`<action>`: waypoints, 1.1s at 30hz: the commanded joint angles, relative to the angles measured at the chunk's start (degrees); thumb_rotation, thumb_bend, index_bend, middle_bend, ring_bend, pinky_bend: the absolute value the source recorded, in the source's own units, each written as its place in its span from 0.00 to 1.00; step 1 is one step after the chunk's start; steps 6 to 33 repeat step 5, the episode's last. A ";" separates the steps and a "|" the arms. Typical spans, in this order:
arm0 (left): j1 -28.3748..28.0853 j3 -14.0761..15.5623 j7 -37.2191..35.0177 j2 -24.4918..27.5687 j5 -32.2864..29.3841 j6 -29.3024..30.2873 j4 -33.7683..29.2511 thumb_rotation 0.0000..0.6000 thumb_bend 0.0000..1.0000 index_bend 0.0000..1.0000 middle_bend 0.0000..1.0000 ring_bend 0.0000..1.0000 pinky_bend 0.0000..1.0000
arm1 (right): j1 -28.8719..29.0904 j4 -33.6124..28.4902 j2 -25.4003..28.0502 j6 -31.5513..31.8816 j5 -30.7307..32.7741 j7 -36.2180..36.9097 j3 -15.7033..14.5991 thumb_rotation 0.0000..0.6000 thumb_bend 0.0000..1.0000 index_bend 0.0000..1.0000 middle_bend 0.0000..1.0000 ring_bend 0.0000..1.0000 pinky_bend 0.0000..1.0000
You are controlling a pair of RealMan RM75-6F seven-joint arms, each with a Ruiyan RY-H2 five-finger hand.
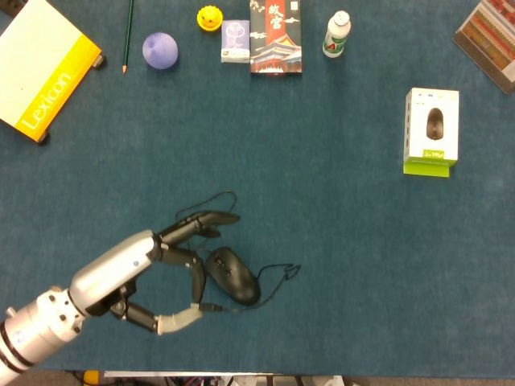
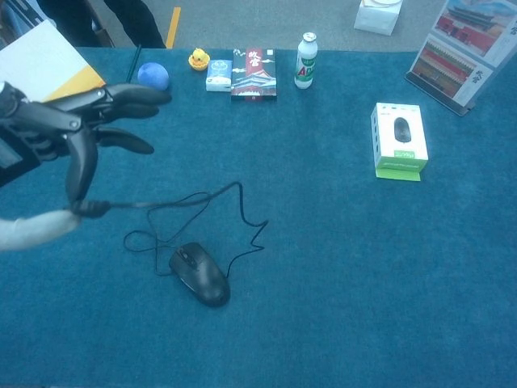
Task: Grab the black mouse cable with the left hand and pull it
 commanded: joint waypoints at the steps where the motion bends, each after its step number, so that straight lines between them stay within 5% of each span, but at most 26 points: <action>1: -1.21 -1.13 -0.28 -0.73 -2.42 -0.73 0.32 0.98 0.36 0.60 0.07 0.02 0.14 | -0.09 0.13 0.08 0.10 0.19 0.18 0.00 1.00 0.20 0.34 0.26 0.18 0.30; 33: -2.30 -1.83 -0.43 -1.19 -4.39 -1.61 0.31 0.98 0.36 0.60 0.07 0.02 0.14 | -0.04 0.73 -0.10 0.04 0.61 1.06 0.01 1.00 0.20 0.34 0.26 0.18 0.30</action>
